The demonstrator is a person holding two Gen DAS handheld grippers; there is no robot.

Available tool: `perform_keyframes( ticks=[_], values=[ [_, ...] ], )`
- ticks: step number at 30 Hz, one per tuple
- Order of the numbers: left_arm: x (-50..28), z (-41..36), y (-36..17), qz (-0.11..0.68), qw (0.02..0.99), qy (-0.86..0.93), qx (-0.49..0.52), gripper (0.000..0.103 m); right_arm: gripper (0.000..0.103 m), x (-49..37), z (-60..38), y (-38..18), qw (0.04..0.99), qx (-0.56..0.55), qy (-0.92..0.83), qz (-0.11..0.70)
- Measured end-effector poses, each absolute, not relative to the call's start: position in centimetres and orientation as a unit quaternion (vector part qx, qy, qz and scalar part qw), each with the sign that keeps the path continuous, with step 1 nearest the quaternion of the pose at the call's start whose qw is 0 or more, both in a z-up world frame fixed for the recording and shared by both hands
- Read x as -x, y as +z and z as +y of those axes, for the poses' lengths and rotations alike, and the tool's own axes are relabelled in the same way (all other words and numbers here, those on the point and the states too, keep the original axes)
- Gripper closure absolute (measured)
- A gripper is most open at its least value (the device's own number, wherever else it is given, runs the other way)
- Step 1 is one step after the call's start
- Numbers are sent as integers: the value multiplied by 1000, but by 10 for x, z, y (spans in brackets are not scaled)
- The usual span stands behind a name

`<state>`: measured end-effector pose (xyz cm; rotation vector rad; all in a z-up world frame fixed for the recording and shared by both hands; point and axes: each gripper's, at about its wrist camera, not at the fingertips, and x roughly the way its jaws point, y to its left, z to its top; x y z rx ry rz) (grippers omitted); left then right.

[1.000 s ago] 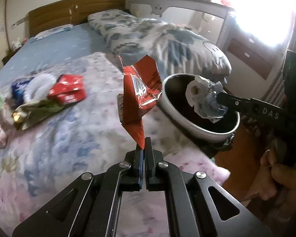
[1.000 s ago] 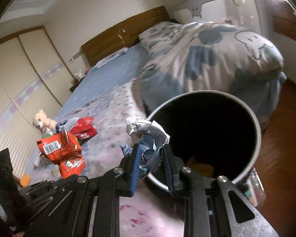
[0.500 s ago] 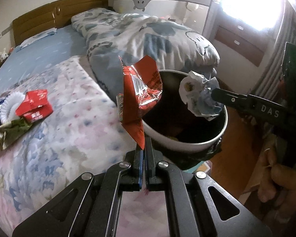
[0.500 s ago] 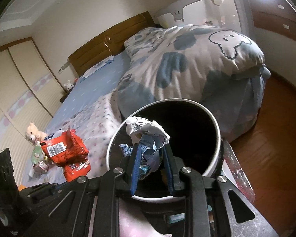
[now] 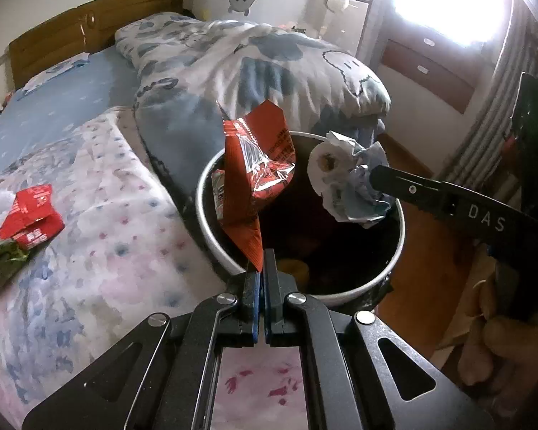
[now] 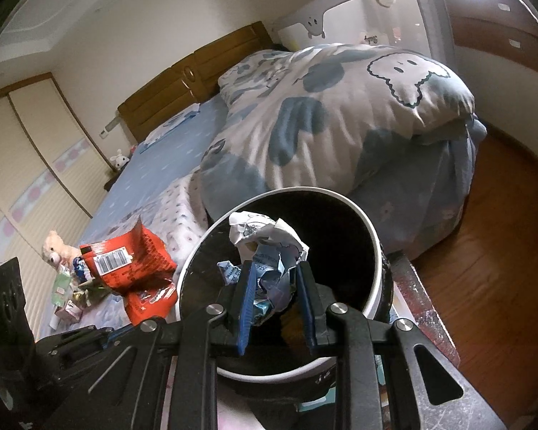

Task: Collect trash
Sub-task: 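Carry the red bag and foil wrapper over the bin and release both, then move both open grippers back toward the remaining trash on the bed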

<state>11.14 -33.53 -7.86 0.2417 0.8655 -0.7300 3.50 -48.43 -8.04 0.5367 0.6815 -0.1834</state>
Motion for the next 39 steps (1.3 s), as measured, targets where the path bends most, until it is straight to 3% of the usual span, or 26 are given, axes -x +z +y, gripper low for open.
perform_keyframes(
  ticks=[23, 24, 27, 31, 34, 36, 39],
  values=[
    [-120, -355, -92, 429, 823, -354, -115, 100, 79, -43, -500, -86, 898, -266, -98, 337],
    [-121, -354, -92, 432, 821, -355, -113, 98, 79, -43, -500, -86, 898, -265, -98, 338],
    [-122, -351, -92, 439, 819, -355, -103, 72, 74, -45, -500, -88, 896, -264, -97, 343],
    [-118, -344, -85, 426, 828, -350, -104, 51, 62, -47, -500, -90, 893, -263, -102, 350],
    [-116, -333, -81, 418, 834, -346, -99, 51, 55, -45, -499, -89, 893, -265, -106, 347],
    [-115, -322, -79, 418, 837, -341, -90, 51, 44, -43, -497, -87, 894, -266, -106, 344],
    [-114, -303, -79, 420, 842, -331, -74, 51, 39, -41, -491, -81, 899, -264, -102, 335]
  ],
)
